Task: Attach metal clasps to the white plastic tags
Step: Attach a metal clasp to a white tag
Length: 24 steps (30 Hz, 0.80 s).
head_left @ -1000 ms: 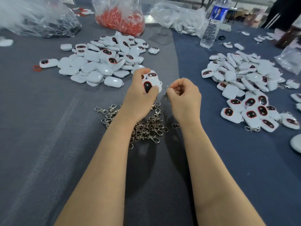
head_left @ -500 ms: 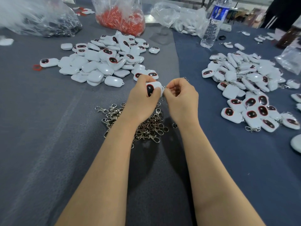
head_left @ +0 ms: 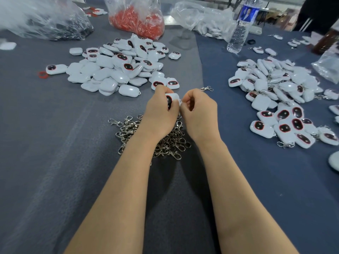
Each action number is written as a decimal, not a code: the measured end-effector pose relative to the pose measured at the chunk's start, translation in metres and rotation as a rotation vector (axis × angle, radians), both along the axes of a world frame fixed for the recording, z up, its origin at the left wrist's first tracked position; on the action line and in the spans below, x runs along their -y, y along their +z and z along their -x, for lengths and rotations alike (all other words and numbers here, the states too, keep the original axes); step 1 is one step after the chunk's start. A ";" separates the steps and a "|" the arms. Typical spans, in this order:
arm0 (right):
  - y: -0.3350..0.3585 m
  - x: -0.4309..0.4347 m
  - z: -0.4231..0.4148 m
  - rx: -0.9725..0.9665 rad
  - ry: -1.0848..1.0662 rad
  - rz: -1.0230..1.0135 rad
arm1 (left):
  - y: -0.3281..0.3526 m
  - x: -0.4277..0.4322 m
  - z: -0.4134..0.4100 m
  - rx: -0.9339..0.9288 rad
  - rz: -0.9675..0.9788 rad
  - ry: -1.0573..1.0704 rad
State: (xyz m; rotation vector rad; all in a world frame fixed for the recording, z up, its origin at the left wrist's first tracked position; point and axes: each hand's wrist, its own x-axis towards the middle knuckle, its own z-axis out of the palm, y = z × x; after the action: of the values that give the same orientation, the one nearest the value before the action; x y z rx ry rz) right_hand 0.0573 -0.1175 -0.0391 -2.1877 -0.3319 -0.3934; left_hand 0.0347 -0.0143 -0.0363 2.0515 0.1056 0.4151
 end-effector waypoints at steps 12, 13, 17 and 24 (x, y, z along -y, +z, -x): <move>0.005 -0.003 0.004 -0.044 0.072 -0.285 | 0.014 0.001 -0.002 -0.252 1.021 -0.072; 0.006 -0.003 0.004 -0.049 0.078 -0.320 | 0.015 -0.001 -0.001 -0.295 1.160 -0.136; 0.008 -0.005 0.004 -0.019 0.080 -0.450 | 0.019 -0.008 0.001 -0.416 1.434 -0.304; 0.008 -0.006 0.005 -0.016 0.054 -0.469 | 0.020 -0.012 0.001 -0.439 1.534 -0.309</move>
State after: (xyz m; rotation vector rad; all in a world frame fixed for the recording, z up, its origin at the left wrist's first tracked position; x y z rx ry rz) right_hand 0.0521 -0.1118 -0.0309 -1.7193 -0.2590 -0.3797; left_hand 0.0333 -0.0020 -0.0165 0.5731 0.2621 -0.3008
